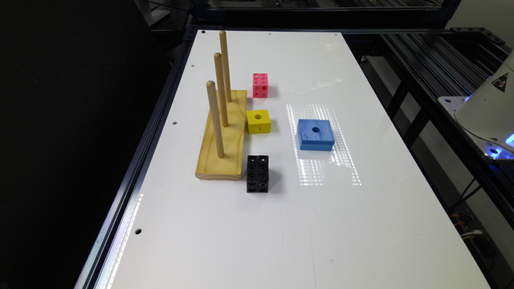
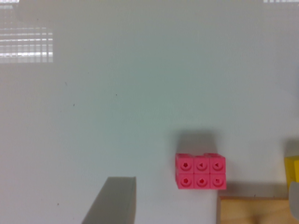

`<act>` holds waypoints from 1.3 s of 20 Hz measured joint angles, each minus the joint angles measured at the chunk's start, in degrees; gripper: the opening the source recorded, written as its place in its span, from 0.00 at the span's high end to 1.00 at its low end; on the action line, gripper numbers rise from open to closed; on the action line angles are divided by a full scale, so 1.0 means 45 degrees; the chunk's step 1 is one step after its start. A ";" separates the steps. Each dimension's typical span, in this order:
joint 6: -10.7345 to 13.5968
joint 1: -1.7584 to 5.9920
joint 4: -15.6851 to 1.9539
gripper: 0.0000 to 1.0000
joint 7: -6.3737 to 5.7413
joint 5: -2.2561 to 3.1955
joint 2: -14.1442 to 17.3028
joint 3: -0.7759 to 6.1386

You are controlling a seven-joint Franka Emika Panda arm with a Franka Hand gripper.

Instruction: Pick up pink block.

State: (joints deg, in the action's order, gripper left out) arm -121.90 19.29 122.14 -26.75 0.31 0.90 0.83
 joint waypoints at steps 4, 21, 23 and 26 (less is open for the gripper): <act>-0.1181 0.0003 0.0710 0.00 0.0000 0.0000 0.0388 0.0000; -0.2770 -0.0004 0.1215 0.00 -0.0023 -0.0005 0.1276 0.0050; -0.2795 -0.0008 0.1171 0.00 -0.0074 -0.0009 0.1276 0.0131; -0.2806 -0.0009 0.1124 0.00 -0.0147 -0.0011 0.1276 0.0267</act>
State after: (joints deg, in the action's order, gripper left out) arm -134.53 19.25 127.19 -27.41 0.26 6.65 2.03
